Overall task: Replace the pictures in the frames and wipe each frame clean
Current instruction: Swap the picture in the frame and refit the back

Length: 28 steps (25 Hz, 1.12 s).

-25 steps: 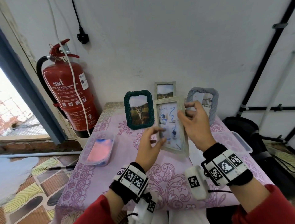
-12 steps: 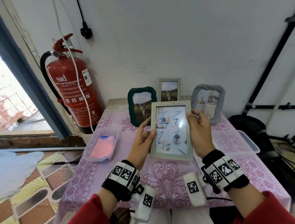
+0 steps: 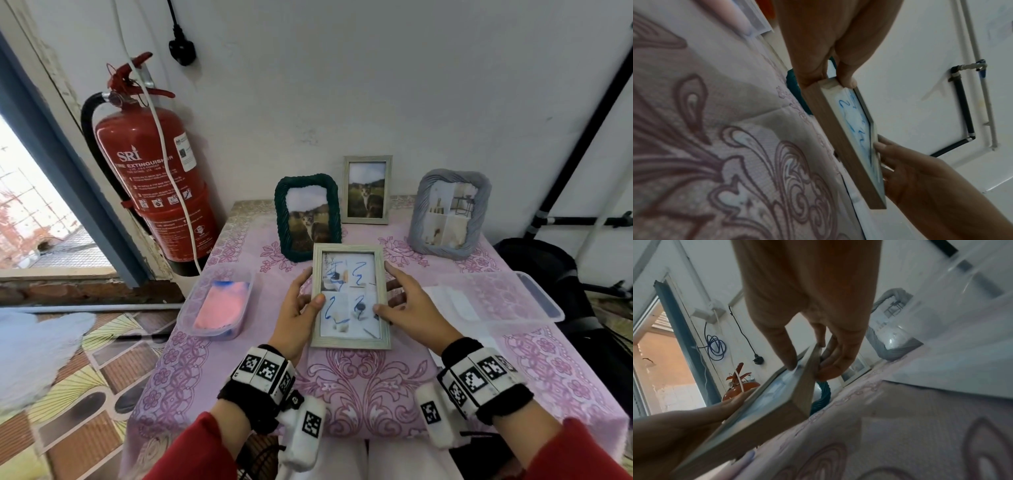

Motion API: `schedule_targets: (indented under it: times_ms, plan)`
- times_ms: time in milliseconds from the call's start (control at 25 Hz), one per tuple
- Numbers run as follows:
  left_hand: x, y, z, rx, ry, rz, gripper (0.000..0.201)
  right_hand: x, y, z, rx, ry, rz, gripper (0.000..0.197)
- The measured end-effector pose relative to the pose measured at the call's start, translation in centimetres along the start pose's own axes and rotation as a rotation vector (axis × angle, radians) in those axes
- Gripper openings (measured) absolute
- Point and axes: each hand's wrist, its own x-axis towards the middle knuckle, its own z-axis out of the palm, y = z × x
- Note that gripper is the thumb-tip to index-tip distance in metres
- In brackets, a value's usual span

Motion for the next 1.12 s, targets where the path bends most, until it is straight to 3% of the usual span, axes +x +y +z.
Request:
schedule_targets:
  times_ms: [280,440,560,760,1000,1120]
  plan:
    - [0.0,-1.1,-1.7,0.401,-0.234,-0.087,0.094,0.3,1.4,0.2,-0.021,-0.075,0.019,0.082]
    - [0.2,-1.5,-2.2,0.536,-0.206,-0.120,0.099,0.8,2.4,0.2,-0.074,-0.096,0.035,0.083]
    - [0.6,-2.3,-2.8,0.716,-0.164,-0.087,0.101,1.1,2.6,0.2,-0.083,-0.107,0.046,0.081]
    - [1.2,-3.3,-3.3,0.797,-0.138,-0.131,0.102,1.3,3.1,0.3,-0.136,-0.144,0.059,0.075]
    - [1.0,-3.2,-3.1,0.775,-0.103,-0.146,0.099,1.1,3.4,0.0,-0.246,-0.182,0.045,0.078]
    - [0.5,-2.0,-3.0,0.688,-0.068,-0.136,0.080,1.1,3.4,0.0,-0.287,-0.189,0.016,0.076]
